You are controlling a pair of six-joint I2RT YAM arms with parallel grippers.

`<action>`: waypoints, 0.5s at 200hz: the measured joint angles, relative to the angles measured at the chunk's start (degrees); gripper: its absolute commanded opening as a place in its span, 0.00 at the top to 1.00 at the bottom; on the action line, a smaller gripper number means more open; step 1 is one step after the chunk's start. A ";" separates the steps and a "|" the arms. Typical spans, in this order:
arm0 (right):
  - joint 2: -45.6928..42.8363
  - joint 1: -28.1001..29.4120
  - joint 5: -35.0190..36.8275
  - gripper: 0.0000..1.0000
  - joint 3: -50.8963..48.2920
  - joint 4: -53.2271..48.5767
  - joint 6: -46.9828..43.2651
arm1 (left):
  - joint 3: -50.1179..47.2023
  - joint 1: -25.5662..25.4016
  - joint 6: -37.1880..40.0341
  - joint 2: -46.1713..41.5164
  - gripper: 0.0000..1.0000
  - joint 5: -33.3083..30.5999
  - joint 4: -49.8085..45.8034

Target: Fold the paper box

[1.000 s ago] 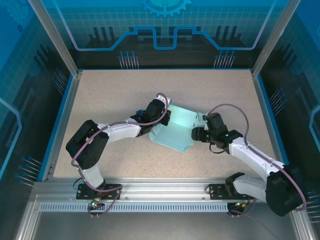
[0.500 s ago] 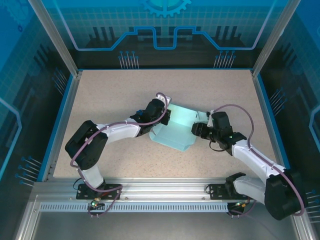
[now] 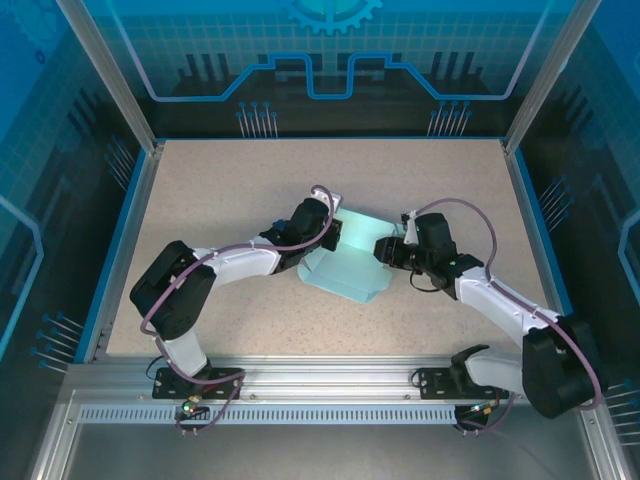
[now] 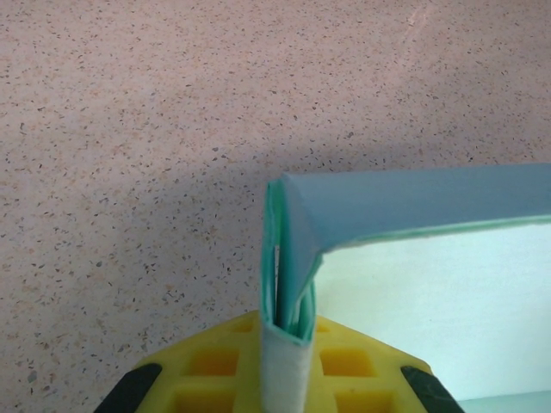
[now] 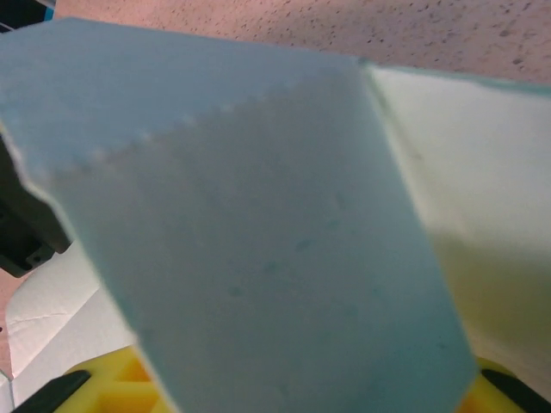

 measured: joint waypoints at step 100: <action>-6.93 0.17 2.67 0.52 3.74 -10.91 -10.58 | 0.00 0.42 -1.51 0.00 1.00 -0.09 -0.52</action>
